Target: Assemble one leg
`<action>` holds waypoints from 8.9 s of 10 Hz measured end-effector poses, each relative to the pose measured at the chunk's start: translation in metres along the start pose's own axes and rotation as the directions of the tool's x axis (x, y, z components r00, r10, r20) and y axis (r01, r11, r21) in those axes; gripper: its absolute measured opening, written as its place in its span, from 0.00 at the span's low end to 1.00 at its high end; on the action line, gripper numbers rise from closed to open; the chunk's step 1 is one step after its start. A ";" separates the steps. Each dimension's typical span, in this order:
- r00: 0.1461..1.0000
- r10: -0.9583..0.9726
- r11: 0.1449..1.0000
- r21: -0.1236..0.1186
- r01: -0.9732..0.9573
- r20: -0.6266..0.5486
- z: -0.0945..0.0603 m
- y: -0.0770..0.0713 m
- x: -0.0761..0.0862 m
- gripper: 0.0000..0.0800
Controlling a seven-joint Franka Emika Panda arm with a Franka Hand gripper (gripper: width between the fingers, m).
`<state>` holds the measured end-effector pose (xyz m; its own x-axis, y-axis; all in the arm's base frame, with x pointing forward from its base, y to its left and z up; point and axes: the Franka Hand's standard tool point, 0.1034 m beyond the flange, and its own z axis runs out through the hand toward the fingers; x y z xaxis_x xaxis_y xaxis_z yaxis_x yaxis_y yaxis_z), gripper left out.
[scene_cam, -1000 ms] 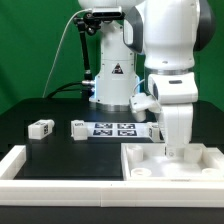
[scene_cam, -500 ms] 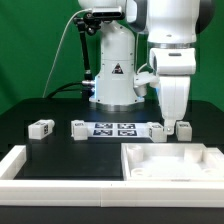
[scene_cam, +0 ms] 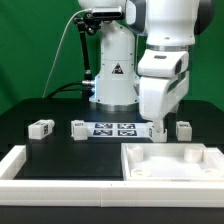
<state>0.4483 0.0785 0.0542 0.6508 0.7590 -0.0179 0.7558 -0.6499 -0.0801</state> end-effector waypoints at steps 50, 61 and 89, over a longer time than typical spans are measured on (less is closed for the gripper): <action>0.533 0.730 0.576 0.036 -0.817 0.428 -0.024 -0.062 0.023 0.36; 0.718 0.598 0.773 0.021 -0.633 -0.357 -0.041 -0.002 0.065 0.36; 0.748 0.456 0.842 -0.040 -0.539 -0.482 -0.024 0.098 0.136 0.36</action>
Offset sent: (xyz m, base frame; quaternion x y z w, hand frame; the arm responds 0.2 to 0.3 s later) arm -0.0339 0.0238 -0.0032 0.0006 -0.0021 0.2860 0.9582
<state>0.6127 0.1175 0.0676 0.8666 0.2530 0.4302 0.2886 -0.9573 -0.0183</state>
